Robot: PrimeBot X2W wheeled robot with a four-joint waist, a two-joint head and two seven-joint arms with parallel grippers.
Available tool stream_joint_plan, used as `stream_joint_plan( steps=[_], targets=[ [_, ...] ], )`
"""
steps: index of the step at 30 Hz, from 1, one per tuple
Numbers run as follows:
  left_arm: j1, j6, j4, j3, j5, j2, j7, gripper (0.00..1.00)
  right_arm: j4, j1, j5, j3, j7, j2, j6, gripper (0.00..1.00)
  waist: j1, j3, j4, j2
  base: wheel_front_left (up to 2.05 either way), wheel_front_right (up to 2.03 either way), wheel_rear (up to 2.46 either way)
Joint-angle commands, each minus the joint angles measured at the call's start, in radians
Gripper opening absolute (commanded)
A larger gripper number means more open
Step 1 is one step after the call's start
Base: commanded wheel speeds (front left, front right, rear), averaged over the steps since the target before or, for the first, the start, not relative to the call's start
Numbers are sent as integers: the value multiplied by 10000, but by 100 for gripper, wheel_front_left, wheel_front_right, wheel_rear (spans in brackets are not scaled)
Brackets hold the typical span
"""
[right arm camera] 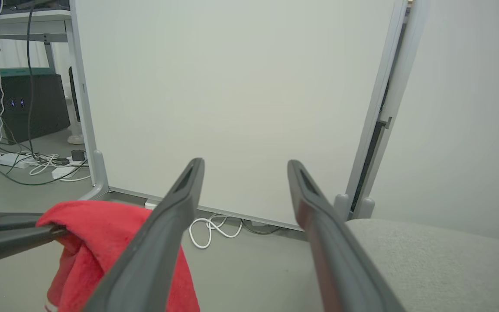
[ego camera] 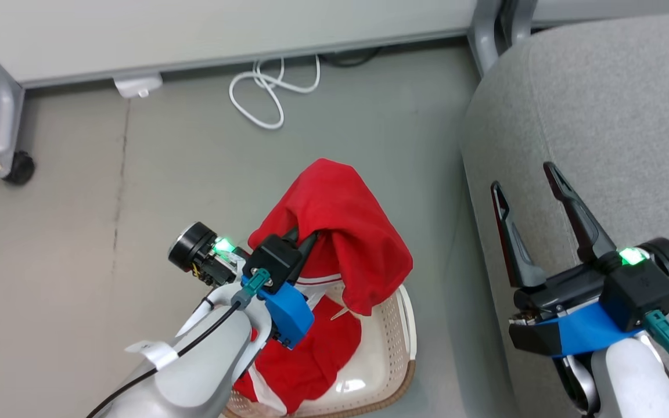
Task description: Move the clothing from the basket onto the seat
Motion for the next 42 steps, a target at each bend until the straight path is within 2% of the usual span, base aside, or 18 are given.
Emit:
stream_joint_plan(
  steps=[1,12,21,32,42],
  targets=[
    [200,52,-193,199,163,95,-50,0,41,210,26,-22,-31,50,1,100,2,-280,-91,-1,0,0,0],
    [793,-96,-1957,1487,794,107,-51,0,222,933,86,-55,-31,166,1,100,2,-1448,20,-1,0,0,0],
    [478,-364,-2924,1880,1102,-127,-51,0,229,1172,143,-54,-31,256,1,100,2,-1734,56,-1,0,0,0],
    [145,-500,-3025,1890,1310,-293,-51,0,154,1156,183,57,-31,394,1,100,2,-1859,-19,-1,0,0,0],
    [-61,-602,-2589,1707,1464,-482,-51,0,-36,355,325,1352,-31,649,1,100,2,-1723,-27,-1,0,0,0]
  ],
)
